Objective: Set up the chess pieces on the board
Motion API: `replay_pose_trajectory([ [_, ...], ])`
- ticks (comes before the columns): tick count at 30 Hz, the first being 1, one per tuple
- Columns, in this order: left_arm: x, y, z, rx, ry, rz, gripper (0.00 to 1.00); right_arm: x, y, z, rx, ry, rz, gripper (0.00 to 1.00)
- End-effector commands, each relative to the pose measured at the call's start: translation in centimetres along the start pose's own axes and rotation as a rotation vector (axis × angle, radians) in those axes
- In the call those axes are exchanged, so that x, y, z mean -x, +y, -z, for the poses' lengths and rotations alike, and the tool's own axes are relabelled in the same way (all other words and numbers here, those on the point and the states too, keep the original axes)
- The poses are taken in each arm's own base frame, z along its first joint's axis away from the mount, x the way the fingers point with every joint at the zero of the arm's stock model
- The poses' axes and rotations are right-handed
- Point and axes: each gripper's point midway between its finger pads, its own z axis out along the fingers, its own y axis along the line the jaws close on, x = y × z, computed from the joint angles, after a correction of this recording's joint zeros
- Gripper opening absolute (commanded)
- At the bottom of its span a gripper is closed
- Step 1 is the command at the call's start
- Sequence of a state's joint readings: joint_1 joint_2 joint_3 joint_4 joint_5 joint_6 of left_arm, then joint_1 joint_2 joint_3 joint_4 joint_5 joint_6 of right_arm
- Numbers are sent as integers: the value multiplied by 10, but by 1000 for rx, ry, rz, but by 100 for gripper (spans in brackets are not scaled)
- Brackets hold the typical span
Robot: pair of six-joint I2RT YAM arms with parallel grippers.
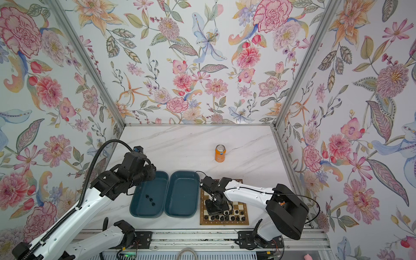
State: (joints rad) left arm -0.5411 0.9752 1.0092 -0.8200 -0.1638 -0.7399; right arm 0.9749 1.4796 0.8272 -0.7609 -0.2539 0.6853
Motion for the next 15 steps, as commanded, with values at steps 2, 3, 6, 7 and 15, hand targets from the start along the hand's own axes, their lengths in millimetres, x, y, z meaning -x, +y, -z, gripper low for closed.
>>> replay_pose_trajectory([
  [2, -2, 9, 3, 26, -1, 4, 52, 9, 2, 7, -3, -38, 7, 18],
  [3, -1, 8, 3, 25, -2, 2, 53, 13, 4, 11, 6, -49, 11, 19],
  [6, 3, 6, 3, 18, -8, 0, 53, 25, 9, 21, 20, -73, 28, 20],
  [7, 4, 5, 3, 16, -10, 0, 53, 28, 11, 24, 24, -79, 34, 20],
  [15, 8, 17, 7, 66, -28, 3, 54, 48, 24, 50, 17, -122, 75, 20],
])
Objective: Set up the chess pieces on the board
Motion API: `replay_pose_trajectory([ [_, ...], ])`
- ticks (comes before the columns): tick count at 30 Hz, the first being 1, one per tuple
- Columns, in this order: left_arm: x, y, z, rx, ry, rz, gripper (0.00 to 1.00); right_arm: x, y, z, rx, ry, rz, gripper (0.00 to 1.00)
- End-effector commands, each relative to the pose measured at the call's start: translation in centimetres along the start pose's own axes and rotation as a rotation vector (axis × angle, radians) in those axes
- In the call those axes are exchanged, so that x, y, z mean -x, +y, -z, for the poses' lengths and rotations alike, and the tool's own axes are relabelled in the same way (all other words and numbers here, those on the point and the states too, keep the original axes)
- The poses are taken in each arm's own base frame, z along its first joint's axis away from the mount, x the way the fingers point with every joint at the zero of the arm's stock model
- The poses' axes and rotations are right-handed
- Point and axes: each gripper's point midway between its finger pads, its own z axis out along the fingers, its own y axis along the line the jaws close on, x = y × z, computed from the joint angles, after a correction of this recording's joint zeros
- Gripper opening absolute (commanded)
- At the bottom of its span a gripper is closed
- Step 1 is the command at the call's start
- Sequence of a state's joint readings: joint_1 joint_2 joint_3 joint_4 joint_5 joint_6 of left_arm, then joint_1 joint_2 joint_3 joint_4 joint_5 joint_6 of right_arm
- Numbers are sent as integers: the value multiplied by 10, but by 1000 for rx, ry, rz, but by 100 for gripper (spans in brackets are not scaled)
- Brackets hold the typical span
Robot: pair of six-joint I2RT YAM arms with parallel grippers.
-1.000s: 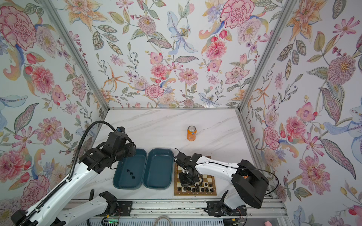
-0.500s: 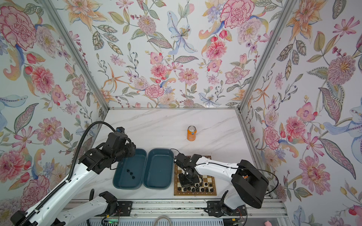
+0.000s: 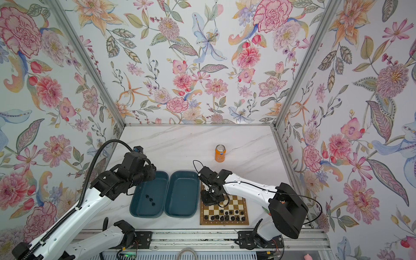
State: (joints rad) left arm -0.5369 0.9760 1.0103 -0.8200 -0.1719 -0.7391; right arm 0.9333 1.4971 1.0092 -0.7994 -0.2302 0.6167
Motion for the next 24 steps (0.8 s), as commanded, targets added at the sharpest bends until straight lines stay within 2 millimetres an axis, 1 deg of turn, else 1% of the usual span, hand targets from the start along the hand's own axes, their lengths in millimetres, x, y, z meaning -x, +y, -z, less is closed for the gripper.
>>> replay_pose_trajectory([
  [1, 4, 20, 6, 72, -18, 7, 54, 8, -3, 13, -37, -5, 23, 21],
  [5, -6, 31, 5, 91, -3, 33, 55, 27, 9, 41, -40, -68, 66, 27],
  [6, -8, 34, 6, 99, -1, 36, 55, 33, 14, 46, -31, -83, 81, 28],
  [8, -10, 38, 5, 108, 0, 45, 56, 47, 21, 49, -19, -96, 99, 28],
  [10, -12, 42, 3, 113, 3, 59, 56, 63, 25, 41, -25, -82, 119, 26],
  [13, -15, 48, -4, 118, 15, 86, 56, 88, 34, 24, -23, -52, 134, 24],
  [17, -14, 65, -9, 156, 23, 128, 56, 117, 46, 0, 2, -12, 133, 22],
  [21, -10, 85, -12, 186, 17, 196, 57, 145, 45, -22, 28, 16, 92, 23],
  [24, -7, 101, -16, 213, 10, 255, 57, 168, 43, -33, 32, 18, 72, 23],
])
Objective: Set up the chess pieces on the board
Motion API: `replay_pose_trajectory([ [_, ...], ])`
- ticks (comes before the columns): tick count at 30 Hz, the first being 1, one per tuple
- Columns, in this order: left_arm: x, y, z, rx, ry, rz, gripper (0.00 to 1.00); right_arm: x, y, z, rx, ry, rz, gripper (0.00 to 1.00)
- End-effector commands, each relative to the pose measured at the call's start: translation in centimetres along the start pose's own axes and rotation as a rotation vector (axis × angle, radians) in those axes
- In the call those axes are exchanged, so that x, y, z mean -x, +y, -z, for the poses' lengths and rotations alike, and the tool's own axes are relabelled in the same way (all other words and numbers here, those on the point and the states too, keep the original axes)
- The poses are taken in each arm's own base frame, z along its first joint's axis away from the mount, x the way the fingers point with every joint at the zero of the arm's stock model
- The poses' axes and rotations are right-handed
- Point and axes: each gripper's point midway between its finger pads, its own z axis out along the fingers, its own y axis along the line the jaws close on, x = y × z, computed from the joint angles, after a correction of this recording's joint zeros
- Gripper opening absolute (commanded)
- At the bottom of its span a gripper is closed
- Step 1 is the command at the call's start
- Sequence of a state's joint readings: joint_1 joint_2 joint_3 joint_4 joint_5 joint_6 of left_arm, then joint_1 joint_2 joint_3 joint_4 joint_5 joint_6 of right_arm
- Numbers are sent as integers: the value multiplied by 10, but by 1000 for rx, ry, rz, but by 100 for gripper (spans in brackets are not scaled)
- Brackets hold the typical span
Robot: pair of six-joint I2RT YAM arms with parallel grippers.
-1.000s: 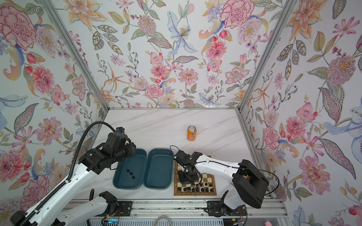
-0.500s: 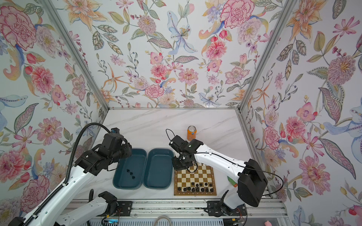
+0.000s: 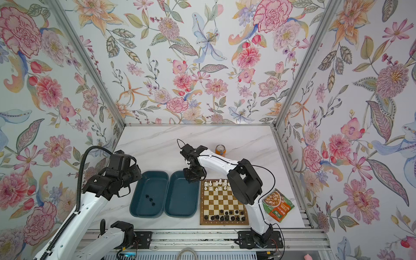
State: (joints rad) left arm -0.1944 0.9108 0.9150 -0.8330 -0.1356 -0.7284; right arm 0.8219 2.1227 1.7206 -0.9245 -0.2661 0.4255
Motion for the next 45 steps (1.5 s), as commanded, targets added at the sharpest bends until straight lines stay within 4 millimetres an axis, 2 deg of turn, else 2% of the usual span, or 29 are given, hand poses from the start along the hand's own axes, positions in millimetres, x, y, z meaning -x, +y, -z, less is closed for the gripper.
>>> replay_pose_trajectory([
  [1, 1, 10, -12, 8, 14, 33, 57, 25, -1, 3, 23, -7, -8, 23],
  [5, 9, 23, -24, 25, 15, 99, 57, 69, -14, 3, -7, -56, -40, 23],
  [11, 15, 30, -41, 32, 40, 132, 57, 133, -39, 12, 18, -147, -97, 25],
  [12, 15, 32, -43, 36, 46, 135, 57, 141, -40, 14, 29, -167, -102, 25],
  [14, 13, 37, -47, 51, 56, 146, 56, 162, -58, 19, 39, -217, -141, 25],
  [18, 8, 44, -51, 68, 64, 173, 57, 197, -72, 24, 93, -319, -195, 26],
  [22, 2, 47, -55, 68, 86, 185, 57, 230, -83, 43, 146, -450, -217, 30],
  [26, -6, 50, -56, 80, 104, 192, 57, 255, -75, 76, 193, -581, -151, 37],
  [30, -20, 60, -57, 113, 133, 187, 58, 268, -64, 111, 234, -678, -91, 46],
  [34, -37, 68, -60, 133, 158, 187, 58, 268, -41, 161, 287, -764, -15, 57],
  [36, -45, 71, -62, 137, 176, 187, 58, 262, -28, 190, 307, -800, 21, 64],
  [40, -46, 74, -65, 148, 189, 191, 59, 242, -4, 236, 317, -845, 80, 68],
  [43, -57, 77, -72, 173, 242, 197, 56, 223, 7, 256, 289, -849, 110, 68],
  [45, -63, 78, -76, 182, 279, 201, 54, 211, 13, 260, 278, -835, 123, 68],
])
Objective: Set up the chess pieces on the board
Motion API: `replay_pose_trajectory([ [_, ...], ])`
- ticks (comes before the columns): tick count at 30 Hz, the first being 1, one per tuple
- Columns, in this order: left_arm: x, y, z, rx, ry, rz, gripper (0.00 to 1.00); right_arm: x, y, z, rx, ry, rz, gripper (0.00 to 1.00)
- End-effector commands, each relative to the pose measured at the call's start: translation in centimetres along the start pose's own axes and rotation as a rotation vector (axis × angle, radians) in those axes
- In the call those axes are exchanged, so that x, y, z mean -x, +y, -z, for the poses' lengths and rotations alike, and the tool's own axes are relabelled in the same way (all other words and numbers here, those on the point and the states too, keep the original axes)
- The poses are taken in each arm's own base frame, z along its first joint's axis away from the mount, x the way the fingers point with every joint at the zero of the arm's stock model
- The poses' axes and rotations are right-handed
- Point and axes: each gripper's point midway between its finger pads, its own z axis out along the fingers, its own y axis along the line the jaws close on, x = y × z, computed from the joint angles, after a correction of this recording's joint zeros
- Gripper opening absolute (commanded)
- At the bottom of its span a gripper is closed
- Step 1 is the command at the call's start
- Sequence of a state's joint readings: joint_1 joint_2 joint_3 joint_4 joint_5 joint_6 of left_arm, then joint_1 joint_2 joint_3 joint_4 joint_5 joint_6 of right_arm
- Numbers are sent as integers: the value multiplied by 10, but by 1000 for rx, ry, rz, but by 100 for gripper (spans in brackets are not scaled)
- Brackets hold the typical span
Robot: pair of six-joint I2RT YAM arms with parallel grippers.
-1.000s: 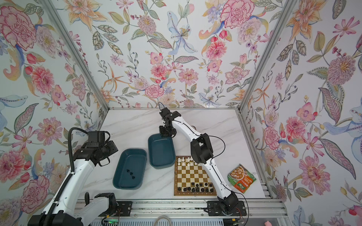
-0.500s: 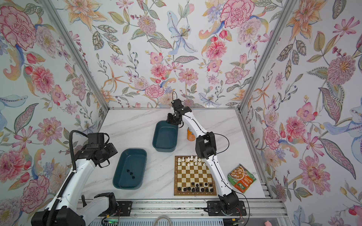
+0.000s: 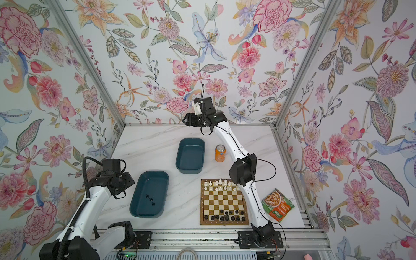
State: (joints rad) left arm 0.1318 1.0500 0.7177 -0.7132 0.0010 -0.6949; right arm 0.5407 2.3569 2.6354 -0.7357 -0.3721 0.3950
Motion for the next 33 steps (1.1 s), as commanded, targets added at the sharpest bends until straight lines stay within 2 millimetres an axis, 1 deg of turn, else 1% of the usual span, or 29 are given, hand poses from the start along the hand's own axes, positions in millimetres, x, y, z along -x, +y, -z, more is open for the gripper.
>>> replay_pose_trajectory([
  [1, -18, 7, -12, 31, 85, 0, 54, -9, 25, 22, -2, 30, 60, 68],
  [3, -24, 8, -16, 26, 106, 22, 54, -16, 35, 32, -11, 42, 84, 68],
  [6, -31, 8, -17, 17, 125, 54, 54, -31, 44, 38, -25, 73, 111, 68],
  [8, -34, 10, -16, 22, 123, 63, 54, -40, 47, 41, -31, 93, 115, 68],
  [11, -43, 15, -17, 33, 137, 73, 54, -55, 48, 46, -34, 127, 110, 67],
  [18, -56, 11, -20, -20, 153, 128, 52, -72, 44, 65, -42, 156, 110, 67],
  [21, -61, 9, -20, -42, 160, 148, 51, -72, 38, 75, -43, 155, 98, 68],
  [26, -64, 6, -16, -71, 155, 181, 50, -75, 28, 90, -50, 162, 84, 68],
  [33, -82, -8, -11, -116, 172, 206, 49, -95, 20, 103, -71, 206, 82, 68],
])
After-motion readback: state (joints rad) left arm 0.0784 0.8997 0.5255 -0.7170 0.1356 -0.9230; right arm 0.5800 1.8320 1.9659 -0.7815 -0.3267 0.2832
